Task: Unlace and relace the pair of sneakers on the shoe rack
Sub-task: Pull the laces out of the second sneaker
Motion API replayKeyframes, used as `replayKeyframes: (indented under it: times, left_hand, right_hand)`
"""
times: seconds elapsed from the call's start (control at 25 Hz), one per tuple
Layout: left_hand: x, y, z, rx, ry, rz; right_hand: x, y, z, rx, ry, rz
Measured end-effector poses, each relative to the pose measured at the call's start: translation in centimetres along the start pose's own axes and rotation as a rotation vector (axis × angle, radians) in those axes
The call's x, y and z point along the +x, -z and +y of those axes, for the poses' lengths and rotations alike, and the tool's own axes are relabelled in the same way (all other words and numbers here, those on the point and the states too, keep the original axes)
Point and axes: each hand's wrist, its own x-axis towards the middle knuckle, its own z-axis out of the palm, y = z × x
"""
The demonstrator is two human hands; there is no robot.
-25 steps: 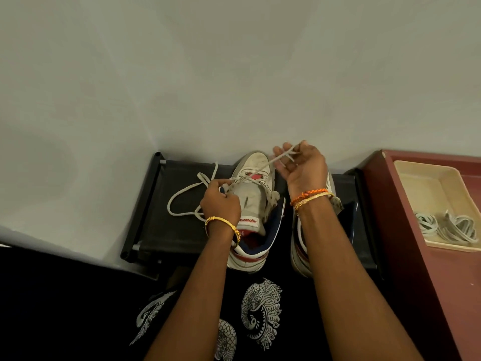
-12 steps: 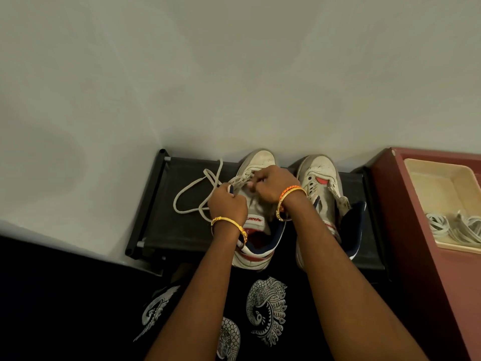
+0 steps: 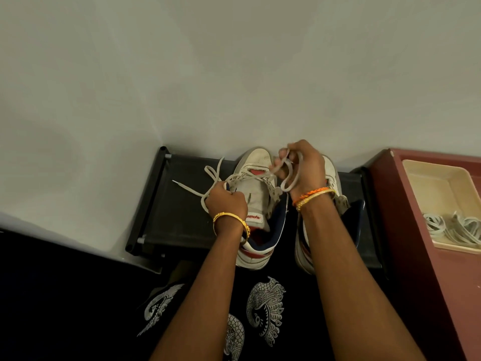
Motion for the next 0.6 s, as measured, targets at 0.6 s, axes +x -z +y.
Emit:
replayKeyframes:
  times: [0.6]
  left_hand:
    - [0.1, 0.0, 0.1, 0.105, -0.018, 0.03]
  right_hand:
    - [-0.3, 0.1, 1.2, -1.348, 0.06, -0.362]
